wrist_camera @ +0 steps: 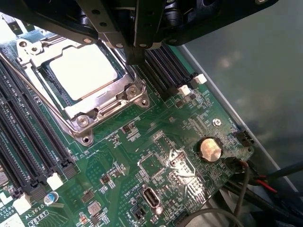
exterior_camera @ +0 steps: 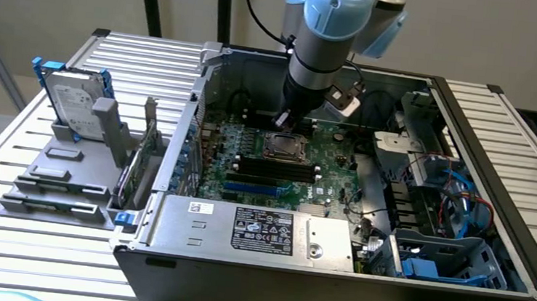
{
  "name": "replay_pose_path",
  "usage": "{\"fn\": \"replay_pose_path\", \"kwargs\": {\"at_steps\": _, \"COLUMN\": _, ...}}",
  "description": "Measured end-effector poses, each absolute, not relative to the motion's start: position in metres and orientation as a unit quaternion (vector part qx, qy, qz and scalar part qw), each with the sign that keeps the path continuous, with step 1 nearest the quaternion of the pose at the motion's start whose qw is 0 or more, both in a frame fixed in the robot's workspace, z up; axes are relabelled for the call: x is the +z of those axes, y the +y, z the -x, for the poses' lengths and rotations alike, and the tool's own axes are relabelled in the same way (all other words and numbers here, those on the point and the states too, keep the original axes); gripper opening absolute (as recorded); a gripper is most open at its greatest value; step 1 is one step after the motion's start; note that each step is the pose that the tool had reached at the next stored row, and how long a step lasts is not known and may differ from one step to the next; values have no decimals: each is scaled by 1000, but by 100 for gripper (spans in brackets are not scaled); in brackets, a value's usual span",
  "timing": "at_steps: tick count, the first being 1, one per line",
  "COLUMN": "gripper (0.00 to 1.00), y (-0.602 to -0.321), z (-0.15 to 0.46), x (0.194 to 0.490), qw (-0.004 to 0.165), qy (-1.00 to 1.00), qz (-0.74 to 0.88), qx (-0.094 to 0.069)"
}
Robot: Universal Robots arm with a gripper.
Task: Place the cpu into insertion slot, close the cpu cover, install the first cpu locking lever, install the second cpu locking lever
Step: 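Install the first cpu locking lever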
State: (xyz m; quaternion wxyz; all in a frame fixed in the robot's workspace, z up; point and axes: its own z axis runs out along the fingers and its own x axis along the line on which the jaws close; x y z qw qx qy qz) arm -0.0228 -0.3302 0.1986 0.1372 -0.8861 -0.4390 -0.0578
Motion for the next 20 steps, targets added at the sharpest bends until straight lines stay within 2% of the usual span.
{"fn": "replay_pose_path", "kwargs": {"at_steps": 20, "gripper": 11, "y": -331, "z": 20, "x": 199, "qw": 137, "qy": -443, "qz": 884, "qx": -57}}
